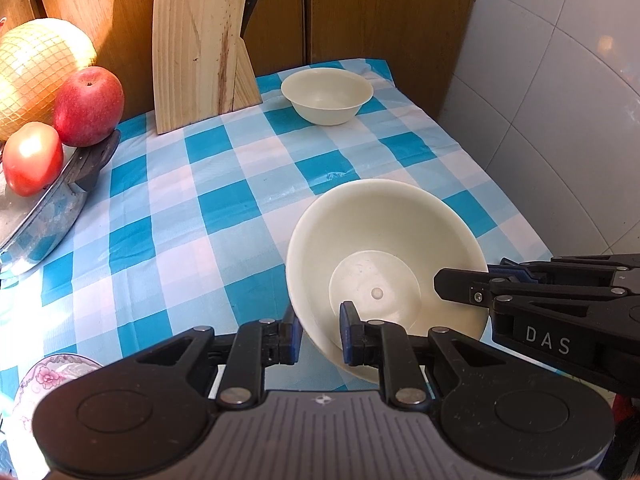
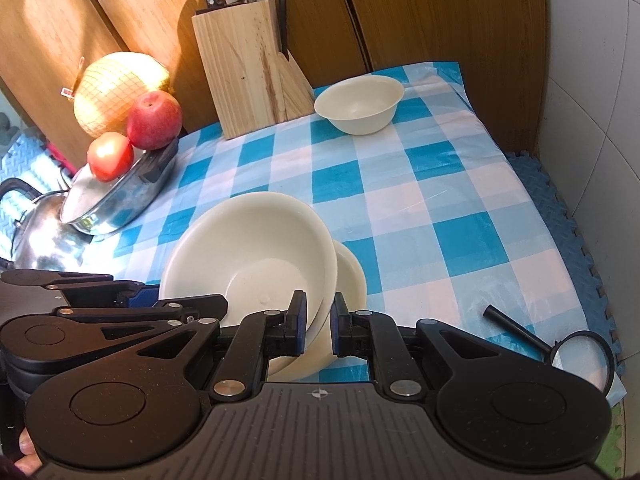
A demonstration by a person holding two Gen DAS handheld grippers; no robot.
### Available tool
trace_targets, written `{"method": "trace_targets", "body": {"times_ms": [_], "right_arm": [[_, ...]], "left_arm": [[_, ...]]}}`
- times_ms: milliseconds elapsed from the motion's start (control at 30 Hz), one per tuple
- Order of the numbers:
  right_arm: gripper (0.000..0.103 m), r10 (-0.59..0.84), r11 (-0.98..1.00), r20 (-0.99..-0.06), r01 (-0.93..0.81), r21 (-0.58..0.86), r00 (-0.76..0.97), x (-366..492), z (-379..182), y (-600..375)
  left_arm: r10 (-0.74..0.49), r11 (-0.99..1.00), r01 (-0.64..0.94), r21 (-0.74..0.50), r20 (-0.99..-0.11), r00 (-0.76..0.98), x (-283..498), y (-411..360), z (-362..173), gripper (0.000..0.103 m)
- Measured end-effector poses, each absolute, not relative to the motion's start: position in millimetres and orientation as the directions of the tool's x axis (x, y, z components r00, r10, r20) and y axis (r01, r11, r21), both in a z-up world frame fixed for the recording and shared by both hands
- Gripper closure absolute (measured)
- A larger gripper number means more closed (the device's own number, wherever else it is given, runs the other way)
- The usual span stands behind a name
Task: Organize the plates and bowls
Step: 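Open both grippers and release the nested cream bowl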
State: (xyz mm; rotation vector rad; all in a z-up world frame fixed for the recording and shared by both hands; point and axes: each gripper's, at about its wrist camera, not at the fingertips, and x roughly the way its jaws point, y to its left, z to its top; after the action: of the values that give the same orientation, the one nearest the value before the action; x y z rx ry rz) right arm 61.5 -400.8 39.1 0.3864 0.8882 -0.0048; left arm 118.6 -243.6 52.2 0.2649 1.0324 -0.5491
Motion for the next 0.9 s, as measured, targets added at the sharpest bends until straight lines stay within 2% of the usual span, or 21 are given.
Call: {"method": "trace_targets", "body": {"times_ms": [767,900], "right_arm": [[0.084,0.132,0.944,-0.760,0.154,0.293,0.636,62.9,34.7,-399.8],[0.079,0.118,0.950,-0.760,0.150,0.274,0.639,64.9,33.9,-398.2]], "left_arm": [[-0.267,0.845,0.535,-0.013,-0.877,0.400,121.9,-252.6,40.1,0.088],[-0.264,0.847,0.532,-0.012,-0.877,0.400,123.6,-253.9,38.8,0.088]]}}
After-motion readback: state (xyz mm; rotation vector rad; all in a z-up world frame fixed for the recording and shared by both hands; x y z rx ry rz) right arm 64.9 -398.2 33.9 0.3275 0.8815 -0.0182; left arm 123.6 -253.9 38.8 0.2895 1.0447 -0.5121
